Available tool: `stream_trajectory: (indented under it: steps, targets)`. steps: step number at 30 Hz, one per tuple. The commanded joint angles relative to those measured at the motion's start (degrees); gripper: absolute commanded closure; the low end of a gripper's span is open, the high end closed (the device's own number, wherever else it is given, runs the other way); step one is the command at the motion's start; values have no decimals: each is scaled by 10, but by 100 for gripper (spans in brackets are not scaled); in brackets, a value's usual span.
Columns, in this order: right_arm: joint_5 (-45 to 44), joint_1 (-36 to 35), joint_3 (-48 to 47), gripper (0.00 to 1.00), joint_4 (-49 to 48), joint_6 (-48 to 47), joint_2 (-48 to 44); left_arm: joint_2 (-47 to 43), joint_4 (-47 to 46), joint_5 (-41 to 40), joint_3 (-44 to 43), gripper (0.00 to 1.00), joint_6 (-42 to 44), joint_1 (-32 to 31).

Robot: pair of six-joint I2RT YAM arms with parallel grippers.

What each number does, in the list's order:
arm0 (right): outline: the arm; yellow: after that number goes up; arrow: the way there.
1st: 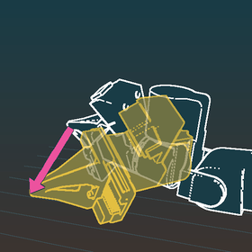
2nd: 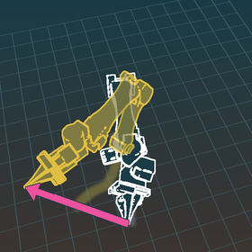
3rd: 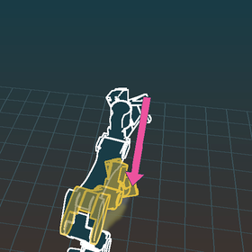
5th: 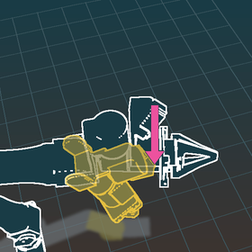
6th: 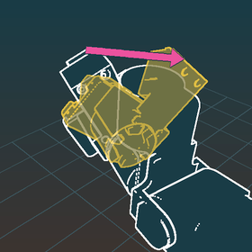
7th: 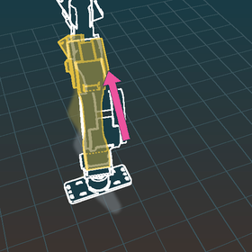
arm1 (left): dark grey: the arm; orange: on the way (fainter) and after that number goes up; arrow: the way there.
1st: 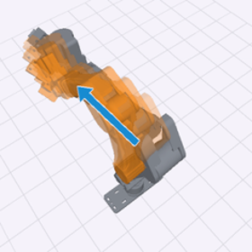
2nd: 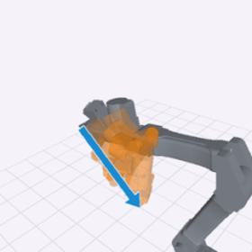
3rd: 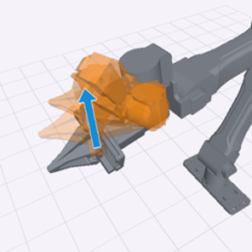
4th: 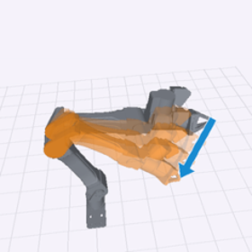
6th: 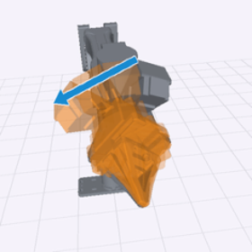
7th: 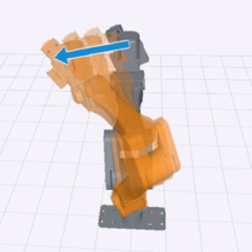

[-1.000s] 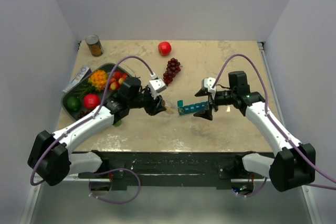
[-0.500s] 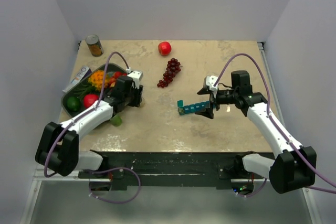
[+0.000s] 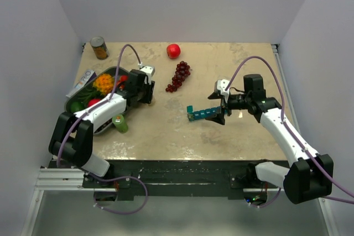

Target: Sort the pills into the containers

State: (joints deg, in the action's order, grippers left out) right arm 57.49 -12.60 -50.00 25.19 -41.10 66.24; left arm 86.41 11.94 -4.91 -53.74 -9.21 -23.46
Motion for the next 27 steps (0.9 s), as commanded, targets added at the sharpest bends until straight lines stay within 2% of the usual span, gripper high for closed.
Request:
stream_trajectory:
  steps: [1, 3, 4, 6, 7, 8, 19, 27]
  targets:
    - [-6, 2, -1, 1, -15, 6, -2, 44, 26, 5, -59, 81, 16, 4]
    - [-7, 3, 0, 1, -16, 5, -2, 56, 30, 6, -70, 73, 18, 5]
    - [-8, 2, 0, 1, -16, 4, -3, 59, 34, 6, -74, 63, 19, 5]
    - [-8, 3, 1, 1, -15, 1, -2, 59, 38, 6, -85, 54, 18, 4]
    - [-9, 2, 2, 1, -15, 0, -2, 57, 39, 7, -88, 45, 18, 5]
    - [-10, 3, 2, 1, -15, -3, -1, 55, 40, 9, -90, 43, 19, 5]
    - [-21, 2, 23, 1, -1, -68, 5, -25, 34, 64, -79, 20, 25, 5]
    - [-63, 2, 25, 1, 5, -99, 13, -84, 35, 76, -71, 18, 32, 5]
